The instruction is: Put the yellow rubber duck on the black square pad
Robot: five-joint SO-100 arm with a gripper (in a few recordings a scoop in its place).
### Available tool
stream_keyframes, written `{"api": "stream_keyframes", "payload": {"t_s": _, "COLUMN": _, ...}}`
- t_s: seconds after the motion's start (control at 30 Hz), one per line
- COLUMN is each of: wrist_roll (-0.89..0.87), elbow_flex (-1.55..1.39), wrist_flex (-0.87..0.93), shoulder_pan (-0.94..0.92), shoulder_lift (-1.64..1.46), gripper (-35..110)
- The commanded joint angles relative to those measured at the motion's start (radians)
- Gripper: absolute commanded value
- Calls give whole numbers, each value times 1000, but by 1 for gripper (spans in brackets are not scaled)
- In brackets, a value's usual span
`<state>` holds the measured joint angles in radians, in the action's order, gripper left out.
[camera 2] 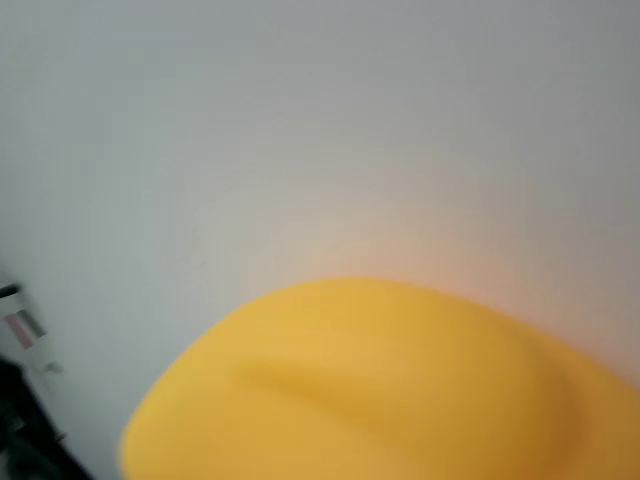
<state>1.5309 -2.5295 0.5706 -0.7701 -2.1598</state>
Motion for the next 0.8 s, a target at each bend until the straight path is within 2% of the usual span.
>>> {"api": "stream_keyframes", "payload": {"t_s": 0.0, "wrist_roll": 6, "elbow_flex": 2, "wrist_flex": 5, "shoulder_pan": 11, "shoulder_lift": -25, "gripper": 30}}
{"api": "stream_keyframes", "payload": {"t_s": 0.27, "wrist_roll": 3, "elbow_flex": 3, "wrist_flex": 5, "shoulder_pan": 11, "shoulder_lift": -28, "gripper": 29}}
{"api": "stream_keyframes", "payload": {"t_s": 0.5, "wrist_roll": 3, "elbow_flex": -12, "wrist_flex": -127, "shoulder_pan": 9, "shoulder_lift": -18, "gripper": 16}}
{"api": "stream_keyframes", "payload": {"t_s": 0.77, "wrist_roll": -2, "elbow_flex": -12, "wrist_flex": -135, "shoulder_pan": 8, "shoulder_lift": -28, "gripper": 13}}
